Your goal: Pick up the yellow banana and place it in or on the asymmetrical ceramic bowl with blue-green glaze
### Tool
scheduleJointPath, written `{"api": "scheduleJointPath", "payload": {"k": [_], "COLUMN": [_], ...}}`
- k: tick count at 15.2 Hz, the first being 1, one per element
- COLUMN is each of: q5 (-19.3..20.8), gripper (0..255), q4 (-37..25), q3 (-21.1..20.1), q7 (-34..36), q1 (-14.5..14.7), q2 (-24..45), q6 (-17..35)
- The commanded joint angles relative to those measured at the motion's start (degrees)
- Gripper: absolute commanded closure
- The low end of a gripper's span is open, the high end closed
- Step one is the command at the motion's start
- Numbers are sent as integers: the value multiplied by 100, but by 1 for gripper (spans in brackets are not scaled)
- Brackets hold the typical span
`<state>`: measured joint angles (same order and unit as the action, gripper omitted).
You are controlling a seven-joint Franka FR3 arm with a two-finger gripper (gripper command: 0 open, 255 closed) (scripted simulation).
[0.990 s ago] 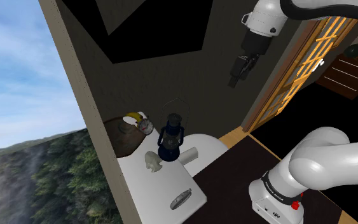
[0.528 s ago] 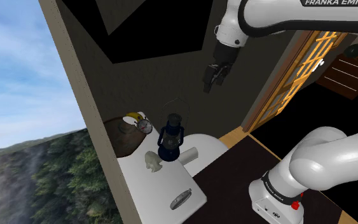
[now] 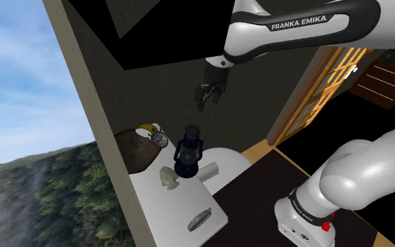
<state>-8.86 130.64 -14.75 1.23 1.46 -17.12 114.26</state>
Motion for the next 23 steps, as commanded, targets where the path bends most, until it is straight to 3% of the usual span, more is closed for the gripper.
{"api": "scheduleJointPath", "payload": {"k": [1,10,19,23], "q5": [73,712,1411,1800], "gripper": [0,0,0,0], "q4": [-200,-1441,-3347,-3426], "q3": [-116,-405,-298,-732], "q7": [141,883,1483,1719], "q1": [5,183,697,359], "q2": [470,2515,4624,4940], "q6": [274,1002,1095,1229]}}
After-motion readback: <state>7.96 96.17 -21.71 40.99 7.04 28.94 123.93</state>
